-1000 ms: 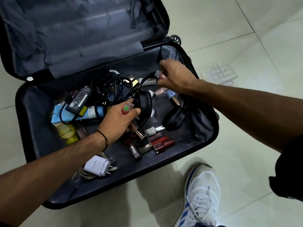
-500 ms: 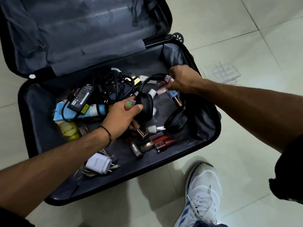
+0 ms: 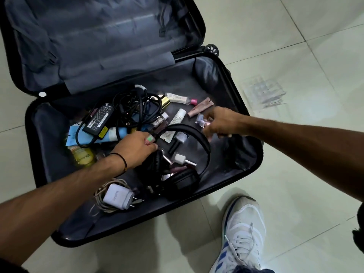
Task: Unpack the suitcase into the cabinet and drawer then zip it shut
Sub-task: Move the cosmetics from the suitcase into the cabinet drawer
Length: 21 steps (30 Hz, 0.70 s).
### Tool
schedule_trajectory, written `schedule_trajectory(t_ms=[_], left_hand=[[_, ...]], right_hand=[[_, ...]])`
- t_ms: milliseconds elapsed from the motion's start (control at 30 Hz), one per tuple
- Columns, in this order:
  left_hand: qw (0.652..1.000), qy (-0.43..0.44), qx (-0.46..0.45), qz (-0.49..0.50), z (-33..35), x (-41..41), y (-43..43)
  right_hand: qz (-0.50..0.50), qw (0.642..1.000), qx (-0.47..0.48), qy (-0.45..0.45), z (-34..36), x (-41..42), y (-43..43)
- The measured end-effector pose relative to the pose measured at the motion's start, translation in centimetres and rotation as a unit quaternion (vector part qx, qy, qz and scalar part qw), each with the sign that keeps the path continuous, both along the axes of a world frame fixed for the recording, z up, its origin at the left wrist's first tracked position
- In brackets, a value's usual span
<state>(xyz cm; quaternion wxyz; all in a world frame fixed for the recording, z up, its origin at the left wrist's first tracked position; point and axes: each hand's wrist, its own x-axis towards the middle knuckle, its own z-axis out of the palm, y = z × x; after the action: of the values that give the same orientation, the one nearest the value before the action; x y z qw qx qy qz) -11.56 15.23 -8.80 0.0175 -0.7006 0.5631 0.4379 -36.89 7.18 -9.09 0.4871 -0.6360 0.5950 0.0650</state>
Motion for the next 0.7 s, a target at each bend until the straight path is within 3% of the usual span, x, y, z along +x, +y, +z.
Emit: schedule_trajectory(t_ms=[233,367,533,600,700], left_hand=[[0.994,-0.101,-0.01,-0.042,0.3,1.0,0.0],[0.999,-0.048,-0.006,-0.023,0.7,0.8,0.4],[1.0,-0.019,-0.008,-0.022,0.7,1.2,0.6],[1.0,0.018,-0.002,-0.01,0.6,1.2,0.6],[0.988,0.144,0.039,0.038,0.6,0.7,0.6]], right_hand=[[-0.192,0.97,-0.147,-0.038,-0.4,0.3,-2.2],[-0.127,0.98,-0.152,0.006,-0.4,0.9,-3.5],[0.039,0.981,-0.171,0.088,-0.8,1.6,-3.8],[0.049,0.976,-0.204,0.068,-1.1,2.2,-3.7],[0.065,0.972,-0.223,-0.025,-0.6,3.9,-3.2]])
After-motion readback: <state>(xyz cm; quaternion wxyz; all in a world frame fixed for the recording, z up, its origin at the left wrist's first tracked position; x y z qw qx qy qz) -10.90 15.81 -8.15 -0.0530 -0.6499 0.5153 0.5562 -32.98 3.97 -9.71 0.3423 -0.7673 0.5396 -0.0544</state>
